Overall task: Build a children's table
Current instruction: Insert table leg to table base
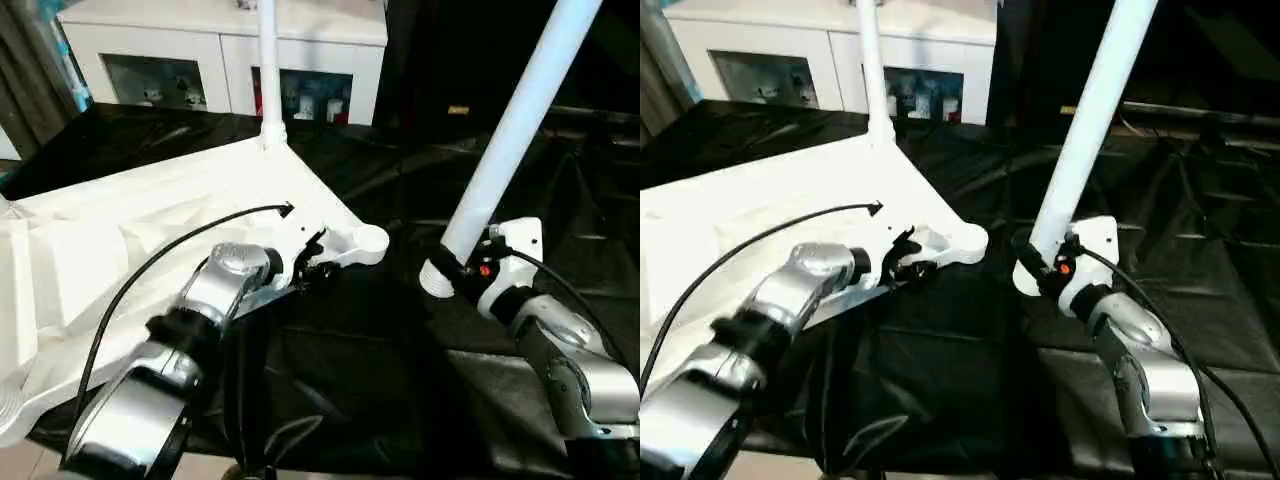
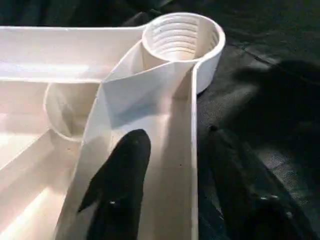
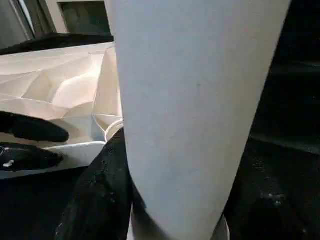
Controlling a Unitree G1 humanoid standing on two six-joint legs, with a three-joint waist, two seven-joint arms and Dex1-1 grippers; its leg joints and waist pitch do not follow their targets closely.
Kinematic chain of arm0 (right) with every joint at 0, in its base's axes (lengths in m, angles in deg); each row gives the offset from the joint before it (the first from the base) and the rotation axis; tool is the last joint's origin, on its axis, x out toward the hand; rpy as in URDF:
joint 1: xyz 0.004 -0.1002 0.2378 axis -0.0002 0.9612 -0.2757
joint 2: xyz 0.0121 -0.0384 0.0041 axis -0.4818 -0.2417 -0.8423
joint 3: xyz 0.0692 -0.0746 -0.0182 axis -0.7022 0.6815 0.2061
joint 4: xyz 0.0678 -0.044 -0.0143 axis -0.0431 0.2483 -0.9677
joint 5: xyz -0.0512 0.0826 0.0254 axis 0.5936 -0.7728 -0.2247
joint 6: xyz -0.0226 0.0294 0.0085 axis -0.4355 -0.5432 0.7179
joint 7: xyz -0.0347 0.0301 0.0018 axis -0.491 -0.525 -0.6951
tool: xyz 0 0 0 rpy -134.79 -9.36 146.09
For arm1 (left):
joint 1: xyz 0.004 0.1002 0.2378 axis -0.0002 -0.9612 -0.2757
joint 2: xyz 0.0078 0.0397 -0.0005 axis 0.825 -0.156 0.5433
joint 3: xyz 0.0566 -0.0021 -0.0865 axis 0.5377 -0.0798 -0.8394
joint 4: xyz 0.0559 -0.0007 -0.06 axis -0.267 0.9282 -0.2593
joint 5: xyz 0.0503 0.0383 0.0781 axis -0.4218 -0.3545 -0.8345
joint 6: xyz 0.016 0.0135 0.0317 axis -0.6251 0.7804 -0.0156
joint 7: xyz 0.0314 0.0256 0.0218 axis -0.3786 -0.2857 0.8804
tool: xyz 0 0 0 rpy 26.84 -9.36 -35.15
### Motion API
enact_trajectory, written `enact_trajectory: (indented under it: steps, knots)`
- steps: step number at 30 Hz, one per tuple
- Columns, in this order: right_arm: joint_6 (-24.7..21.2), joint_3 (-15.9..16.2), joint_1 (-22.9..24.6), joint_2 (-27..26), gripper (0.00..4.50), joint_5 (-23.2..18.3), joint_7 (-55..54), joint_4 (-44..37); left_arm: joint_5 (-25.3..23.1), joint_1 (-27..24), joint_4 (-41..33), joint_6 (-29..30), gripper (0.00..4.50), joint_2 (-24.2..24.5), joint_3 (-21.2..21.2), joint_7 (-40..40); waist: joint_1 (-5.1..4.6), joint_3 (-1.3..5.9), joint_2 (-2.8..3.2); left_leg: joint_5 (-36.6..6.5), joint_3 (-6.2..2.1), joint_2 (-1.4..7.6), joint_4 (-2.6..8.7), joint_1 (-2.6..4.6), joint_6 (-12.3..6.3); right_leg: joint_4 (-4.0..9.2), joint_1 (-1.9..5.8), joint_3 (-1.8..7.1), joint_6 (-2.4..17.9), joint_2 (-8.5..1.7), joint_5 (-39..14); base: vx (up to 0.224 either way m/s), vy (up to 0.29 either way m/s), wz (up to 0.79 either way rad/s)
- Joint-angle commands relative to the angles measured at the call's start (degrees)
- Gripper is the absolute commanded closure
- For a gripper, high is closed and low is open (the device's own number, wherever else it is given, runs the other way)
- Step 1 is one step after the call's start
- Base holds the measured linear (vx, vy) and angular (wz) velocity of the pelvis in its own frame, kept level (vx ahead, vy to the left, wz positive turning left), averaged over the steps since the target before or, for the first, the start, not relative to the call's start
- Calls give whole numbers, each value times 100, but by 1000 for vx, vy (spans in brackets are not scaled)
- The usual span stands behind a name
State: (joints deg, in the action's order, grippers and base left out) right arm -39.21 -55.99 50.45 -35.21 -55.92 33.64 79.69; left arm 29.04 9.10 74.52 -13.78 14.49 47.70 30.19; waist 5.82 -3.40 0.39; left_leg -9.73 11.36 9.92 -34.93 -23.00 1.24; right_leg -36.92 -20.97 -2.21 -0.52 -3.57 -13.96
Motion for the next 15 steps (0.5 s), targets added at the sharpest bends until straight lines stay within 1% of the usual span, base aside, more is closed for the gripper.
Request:
enact_trajectory:
  steps: [1, 3, 4, 6, 7, 8, 9, 10, 11, 14, 15]
  knots:
    - [20, -112, -11, 77, 258, 10, -13, -167, -31, 164, 148, -3, 278, -25, 16, -151, -2, 409, 15, -987, -217, 363, 422, 210, 26, 470, 163, 255, 1392, -532, 71, 0, 0, 0]
    - [23, -112, -23, 89, 258, 11, -4, -156, -21, 215, 223, -23, 287, -32, -21, -246, 4, 413, 19, -1002, -211, 355, 417, 215, 14, 475, 164, 256, 1406, -541, 53, 0, 0, 0]
    - [26, -111, -36, 102, 258, 15, 15, -141, -63, 230, 268, -71, 287, -7, 4, -379, 2, 403, -13, -1007, -208, 356, 423, 208, -1, 486, 167, 259, 1412, -546, 20, 0, 0, 0]
    - [30, -106, -58, 116, 258, 19, 45, -120, -129, 217, 309, -150, 314, 31, 46, -496, 7, 402, 5, -969, -216, 362, 425, 199, -26, 480, 169, 256, 1418, -550, 5, 0, 0, 0]
    - [31, -105, -61, 118, 258, 19, 49, -117, -139, 215, 319, -164, 328, 34, 47, -506, 6, 406, 5, -956, -215, 366, 425, 202, -29, 475, 169, 255, 1415, -549, 36, 0, 0, 0]
    - [34, -102, -75, 123, 258, 16, 66, -104, -123, 211, 319, -157, 328, 33, 25, -513, 1, 406, -8, -948, -213, 364, 424, 197, -37, 471, 172, 255, 1420, -548, 57, 0, 0, 0]
    - [45, -89, -102, 138, 258, 1, 113, -76, -97, 206, 308, -139, 335, 36, -7, -544, 6, 410, -9, -952, -215, 370, 426, 206, -47, 468, 171, 252, 1430, -553, 64, 0, 0, 0]
    - [51, -81, -115, 145, 258, -8, 140, -63, -81, 199, 293, -127, 361, 44, -21, -569, 6, 403, -2, -973, -213, 370, 426, 202, -57, 474, 166, 253, 1445, -558, 32, 0, 0, 0]
    - [58, -72, -124, 151, 258, -16, 165, -52, -100, 190, 281, -151, 361, 63, 5, -618, 4, 401, -27, -981, -208, 370, 426, 202, -63, 480, 166, 255, 1444, -557, 7, 0, 0, 0]
    - [48, -42, -138, 158, 258, -39, 225, -45, -149, 145, 278, -190, 381, 107, 75, -785, 9, 396, -10, -985, -210, 373, 429, 203, -68, 488, 159, 260, 1420, -560, -105, 0, 0, 0]
    - [44, -27, -143, 163, 258, -46, 251, -52, -154, 134, 283, -203, 393, 111, 68, -801, 5, 395, -19, -987, -210, 374, 432, 205, -67, 489, 156, 260, 1415, -556, -102, 0, 0, 0]
